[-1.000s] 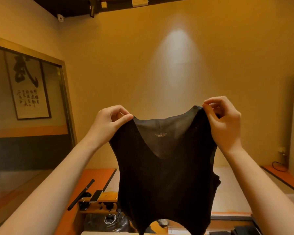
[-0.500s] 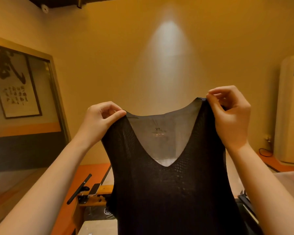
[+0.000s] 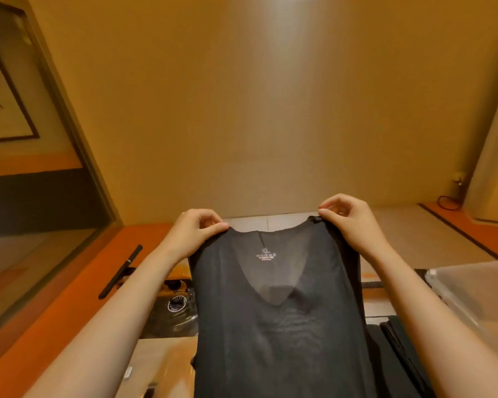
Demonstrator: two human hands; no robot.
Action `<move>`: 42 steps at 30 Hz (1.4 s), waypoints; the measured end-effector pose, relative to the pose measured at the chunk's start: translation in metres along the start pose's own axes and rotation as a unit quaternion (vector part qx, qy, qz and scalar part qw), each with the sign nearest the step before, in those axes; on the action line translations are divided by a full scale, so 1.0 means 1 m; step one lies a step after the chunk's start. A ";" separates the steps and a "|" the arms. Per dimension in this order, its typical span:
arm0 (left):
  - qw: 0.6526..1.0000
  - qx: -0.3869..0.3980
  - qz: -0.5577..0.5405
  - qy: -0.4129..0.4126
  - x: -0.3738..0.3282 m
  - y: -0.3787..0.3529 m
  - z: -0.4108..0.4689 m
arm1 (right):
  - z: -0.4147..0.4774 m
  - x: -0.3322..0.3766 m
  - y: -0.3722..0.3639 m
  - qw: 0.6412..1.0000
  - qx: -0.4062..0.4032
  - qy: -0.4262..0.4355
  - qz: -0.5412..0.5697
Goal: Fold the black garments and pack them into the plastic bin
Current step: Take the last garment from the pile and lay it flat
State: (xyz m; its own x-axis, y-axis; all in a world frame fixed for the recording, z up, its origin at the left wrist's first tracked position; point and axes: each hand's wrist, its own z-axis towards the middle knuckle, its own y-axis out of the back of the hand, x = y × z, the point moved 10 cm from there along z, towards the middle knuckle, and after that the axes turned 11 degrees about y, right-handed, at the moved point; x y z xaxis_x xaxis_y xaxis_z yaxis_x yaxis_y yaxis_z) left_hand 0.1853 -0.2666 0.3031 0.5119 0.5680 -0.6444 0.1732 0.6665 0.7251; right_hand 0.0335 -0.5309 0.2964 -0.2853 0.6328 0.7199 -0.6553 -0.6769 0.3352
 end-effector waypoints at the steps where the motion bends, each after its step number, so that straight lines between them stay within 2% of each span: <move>1: 1.000 0.012 0.011 0.018 0.018 -0.021 0.014 | 0.002 -0.032 -0.013 1.000 0.001 -0.029 -0.002; 5: 0.989 0.072 0.083 0.097 0.088 -0.107 0.069 | 0.012 -0.154 -0.067 0.987 -0.006 -0.158 -0.001; 7: 0.976 0.083 0.139 0.147 0.126 -0.142 0.085 | 0.004 -0.197 -0.101 0.978 0.035 -0.206 -0.027; 10: 0.948 0.108 0.243 0.176 0.171 -0.202 0.056 | -0.042 -0.223 -0.141 0.969 0.118 -0.175 -0.129; 13: 0.951 0.138 0.226 0.157 0.198 -0.261 -0.032 | -0.135 -0.222 -0.174 0.950 0.208 -0.124 -0.199; 16: 0.952 0.119 0.227 0.167 0.228 -0.298 -0.142 | -0.246 -0.215 -0.188 0.915 0.277 -0.070 -0.284; 18: 0.954 0.153 0.185 0.181 0.239 -0.315 -0.206 | -0.312 -0.213 -0.193 0.894 0.331 -0.061 -0.296; 21: 0.949 0.132 0.222 0.181 0.250 -0.319 -0.270 | -0.376 -0.206 -0.184 0.883 0.345 -0.062 -0.313; 24: 0.939 0.161 0.254 0.164 0.255 -0.328 -0.305 | -0.412 -0.204 -0.176 0.877 0.348 -0.083 -0.321; 31: 0.940 0.149 0.250 0.180 0.260 -0.316 -0.303 | -0.418 -0.214 -0.173 0.849 0.374 -0.105 -0.359; 36: 0.950 0.074 0.215 0.212 0.257 -0.275 -0.310 | -0.418 -0.199 -0.135 0.857 0.308 -0.160 -0.381; 42: 0.939 0.114 0.285 0.154 0.258 -0.283 -0.346 | -0.455 -0.201 -0.112 0.843 0.323 -0.172 -0.394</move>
State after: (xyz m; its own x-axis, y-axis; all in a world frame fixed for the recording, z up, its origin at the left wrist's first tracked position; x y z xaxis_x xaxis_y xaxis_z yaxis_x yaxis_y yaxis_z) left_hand -0.0226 -0.1413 -0.1522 0.3150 0.9372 -0.1497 0.1374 0.1110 0.9843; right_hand -0.1539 -0.4109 -0.1631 0.3537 0.9101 0.2161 0.0020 -0.2317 0.9728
